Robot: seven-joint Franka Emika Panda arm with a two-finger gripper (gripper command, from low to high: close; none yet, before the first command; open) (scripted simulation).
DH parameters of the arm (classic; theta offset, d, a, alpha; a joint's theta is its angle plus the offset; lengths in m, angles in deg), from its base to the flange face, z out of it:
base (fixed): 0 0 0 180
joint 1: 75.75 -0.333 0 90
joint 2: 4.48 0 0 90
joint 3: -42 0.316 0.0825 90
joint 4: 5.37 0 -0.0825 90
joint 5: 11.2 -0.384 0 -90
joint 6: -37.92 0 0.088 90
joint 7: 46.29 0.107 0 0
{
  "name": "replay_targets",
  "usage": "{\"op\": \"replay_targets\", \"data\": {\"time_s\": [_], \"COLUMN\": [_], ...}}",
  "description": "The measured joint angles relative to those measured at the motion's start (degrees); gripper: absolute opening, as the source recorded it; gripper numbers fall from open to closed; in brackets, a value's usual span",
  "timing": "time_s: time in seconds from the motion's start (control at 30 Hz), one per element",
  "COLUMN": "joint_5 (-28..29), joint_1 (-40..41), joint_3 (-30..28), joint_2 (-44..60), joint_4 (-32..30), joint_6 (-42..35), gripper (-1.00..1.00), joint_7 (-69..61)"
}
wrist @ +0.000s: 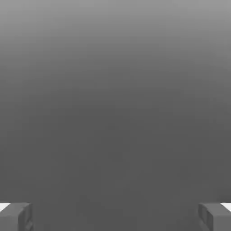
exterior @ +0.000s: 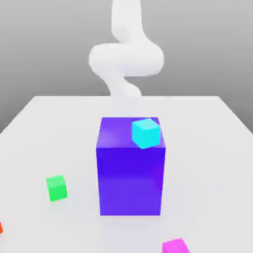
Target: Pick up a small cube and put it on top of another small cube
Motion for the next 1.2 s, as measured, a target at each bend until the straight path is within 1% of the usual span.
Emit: {"op": "replay_targets", "data": {"time_s": [0.33, 0.6, 0.8, 0.93, 1.07, 1.2], "joint_5": [-5.92, -12.22, -16.36, -17.91, -18.12, -16.62], "joint_1": [-12.04, -18.50, -21.09, -22.21, -22.51, -22.23], "joint_3": [-8.87, -13.12, -13.65, -13.32, -12.62, -11.41], "joint_2": [15.57, 28.09, 37.42, 43.36, 48.98, 54.16], "joint_4": [0.32, 0.62, 0.84, 0.90, 0.89, 0.76], "joint_6": [3.67, 6.38, 8.43, 10.06, 11.92, 14.15], "gripper": [0.00, 0.00, 0.00, 0.00, 0.00, 0.00], "joint_7": [-24.99, -45.81, -61.00, -70.27, -78.65, -85.84]}}
